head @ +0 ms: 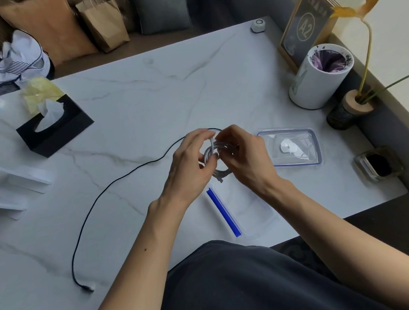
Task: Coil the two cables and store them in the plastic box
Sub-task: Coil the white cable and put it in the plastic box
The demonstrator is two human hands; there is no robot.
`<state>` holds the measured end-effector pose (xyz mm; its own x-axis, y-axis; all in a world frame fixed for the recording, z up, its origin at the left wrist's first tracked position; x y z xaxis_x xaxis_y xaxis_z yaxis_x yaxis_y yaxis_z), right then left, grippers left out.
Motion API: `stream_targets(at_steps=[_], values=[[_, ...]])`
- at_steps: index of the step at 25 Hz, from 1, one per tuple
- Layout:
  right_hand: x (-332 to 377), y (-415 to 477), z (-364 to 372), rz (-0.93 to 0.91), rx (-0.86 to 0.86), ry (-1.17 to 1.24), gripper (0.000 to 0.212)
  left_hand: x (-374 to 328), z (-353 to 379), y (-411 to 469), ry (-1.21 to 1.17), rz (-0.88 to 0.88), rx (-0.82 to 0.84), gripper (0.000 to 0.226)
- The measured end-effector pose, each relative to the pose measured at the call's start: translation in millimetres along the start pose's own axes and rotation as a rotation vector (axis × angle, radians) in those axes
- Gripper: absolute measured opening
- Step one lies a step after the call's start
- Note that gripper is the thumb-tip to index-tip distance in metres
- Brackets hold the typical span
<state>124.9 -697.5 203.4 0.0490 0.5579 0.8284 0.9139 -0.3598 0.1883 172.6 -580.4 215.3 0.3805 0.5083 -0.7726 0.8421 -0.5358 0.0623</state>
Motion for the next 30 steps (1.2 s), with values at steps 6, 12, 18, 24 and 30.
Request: stream_targets(at_steps=[6,12,18,24,30], values=[[8.3,7.2,0.9,-0.069,0.037,-0.075,0.008,21.9,7.8,6.4,0.121,-0.23,0.123,0.017],[0.0,2.6,3.9,0.004,-0.015,0.177,0.006,18.4,11.3,14.2,0.185,-0.22,0.255,0.022],[-22.1,-1.5,21.5,0.205,0.085,0.357,0.011,24.3,7.2,8.5,-0.134,-0.284,0.149,0.022],[-9.3,-2.1,15.2,0.064,0.047,0.107,0.008,24.6,-2.8,5.8,-0.048,-0.226,0.049,0.01],[0.7,2.2,11.9,-0.021,0.006,0.038,0.016,1.0,-15.1,5.3,0.108,-0.016,-0.165,0.011]])
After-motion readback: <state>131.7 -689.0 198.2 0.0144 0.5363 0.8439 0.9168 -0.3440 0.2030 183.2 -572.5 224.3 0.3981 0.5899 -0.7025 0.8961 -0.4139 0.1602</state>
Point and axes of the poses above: each hand's wrist, its own y-axis towards the middle knuckle, its own z-axis out of the palm, x = y × z, the point moved 10 cm from there along y, towards the middle knuckle, and after that the axes turned 5 degrees about -z, right-handed, at the moved point
